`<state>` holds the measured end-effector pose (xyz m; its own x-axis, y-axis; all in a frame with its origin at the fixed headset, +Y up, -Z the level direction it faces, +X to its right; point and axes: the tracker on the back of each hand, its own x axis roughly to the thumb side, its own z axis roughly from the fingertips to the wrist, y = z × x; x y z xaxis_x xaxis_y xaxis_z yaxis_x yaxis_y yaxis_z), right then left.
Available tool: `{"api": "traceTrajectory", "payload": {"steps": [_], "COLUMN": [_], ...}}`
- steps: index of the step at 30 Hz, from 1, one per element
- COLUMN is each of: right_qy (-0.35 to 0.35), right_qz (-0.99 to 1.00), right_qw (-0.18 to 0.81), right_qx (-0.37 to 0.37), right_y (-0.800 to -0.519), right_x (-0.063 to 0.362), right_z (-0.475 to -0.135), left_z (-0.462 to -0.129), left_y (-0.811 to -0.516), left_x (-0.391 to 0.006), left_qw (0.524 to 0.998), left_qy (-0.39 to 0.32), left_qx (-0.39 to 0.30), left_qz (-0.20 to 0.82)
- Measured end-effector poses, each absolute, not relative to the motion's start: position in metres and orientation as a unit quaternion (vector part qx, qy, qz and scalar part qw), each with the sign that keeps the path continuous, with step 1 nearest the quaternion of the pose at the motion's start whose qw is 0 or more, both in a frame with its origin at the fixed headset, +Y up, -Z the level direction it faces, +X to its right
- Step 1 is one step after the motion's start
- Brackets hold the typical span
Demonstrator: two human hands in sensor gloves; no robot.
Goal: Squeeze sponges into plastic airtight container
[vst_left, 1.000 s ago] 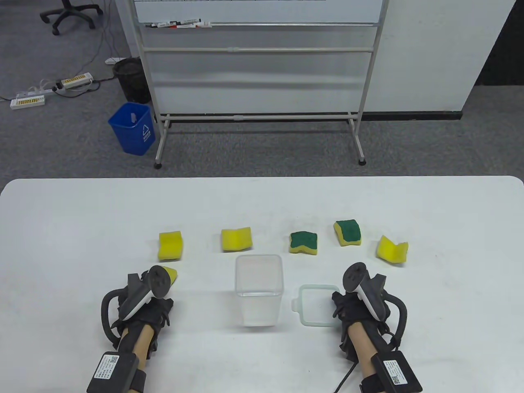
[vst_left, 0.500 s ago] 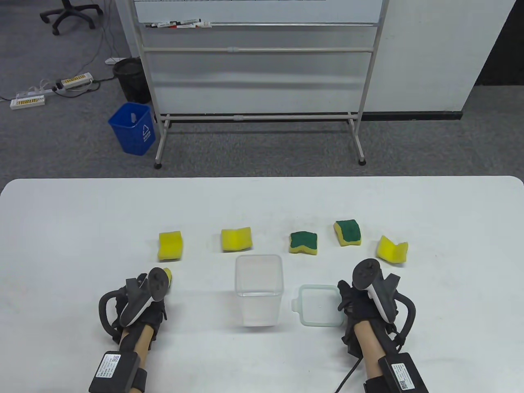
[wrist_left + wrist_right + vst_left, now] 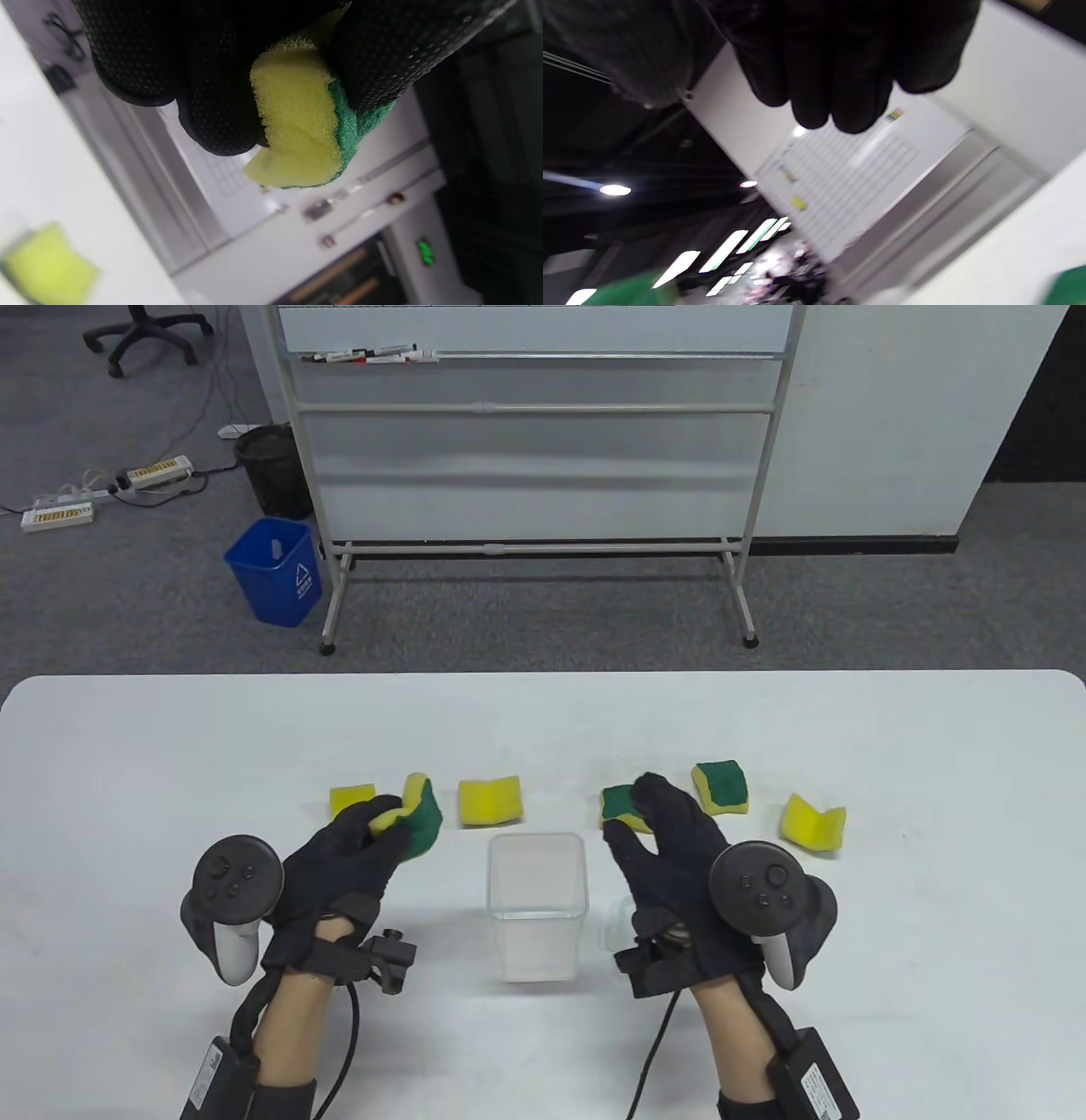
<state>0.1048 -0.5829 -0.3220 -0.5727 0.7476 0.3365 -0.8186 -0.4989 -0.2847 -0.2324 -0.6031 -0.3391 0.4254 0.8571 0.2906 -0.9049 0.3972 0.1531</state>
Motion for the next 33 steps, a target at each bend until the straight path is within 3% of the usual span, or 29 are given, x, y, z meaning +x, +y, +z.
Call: {"api": "traceTrajectory", "payload": {"steps": [5, 8, 12, 16, 18, 21, 25, 28, 30, 33], "right_qy": [-0.153, -0.174, -0.163, -0.238, -0.223, -0.214, -0.206, -0.174, -0.147, -0.130], "right_qz": [0.844, 0.817, 0.811, 0.820, 0.822, 0.827, 0.846, 0.851, 0.858, 0.869], "right_qw": [0.485, 0.518, 0.533, 0.505, 0.512, 0.510, 0.483, 0.482, 0.474, 0.456], "right_qx": [0.170, 0.185, 0.178, 0.128, 0.113, 0.104, 0.088, 0.112, 0.136, 0.140], "right_y": [-0.570, -0.572, -0.582, -0.588, -0.589, -0.592, -0.594, -0.592, -0.591, -0.590], "right_x": [0.056, 0.055, 0.061, 0.069, 0.072, 0.074, 0.076, 0.077, 0.076, 0.073], "right_z": [-0.323, -0.322, -0.330, -0.331, -0.331, -0.333, -0.335, -0.337, -0.338, -0.339], "left_z": [-0.333, -0.332, -0.343, -0.348, -0.346, -0.341, -0.335, -0.340, -0.346, -0.352], "left_y": [-0.575, -0.577, -0.595, -0.604, -0.603, -0.592, -0.583, -0.584, -0.589, -0.596], "left_x": [-0.179, -0.169, -0.161, -0.153, -0.156, -0.163, -0.171, -0.173, -0.170, -0.167], "left_qw": [0.796, 0.768, 0.723, 0.686, 0.714, 0.790, 0.871, 0.886, 0.861, 0.842], "left_qy": [-0.161, -0.162, -0.218, -0.285, -0.261, -0.203, -0.156, -0.182, -0.245, -0.245], "left_qx": [0.136, 0.123, 0.021, -0.063, -0.063, 0.041, 0.117, 0.112, 0.073, 0.062], "left_qz": [0.567, 0.607, 0.655, 0.667, 0.647, 0.577, 0.451, 0.412, 0.440, 0.477]}}
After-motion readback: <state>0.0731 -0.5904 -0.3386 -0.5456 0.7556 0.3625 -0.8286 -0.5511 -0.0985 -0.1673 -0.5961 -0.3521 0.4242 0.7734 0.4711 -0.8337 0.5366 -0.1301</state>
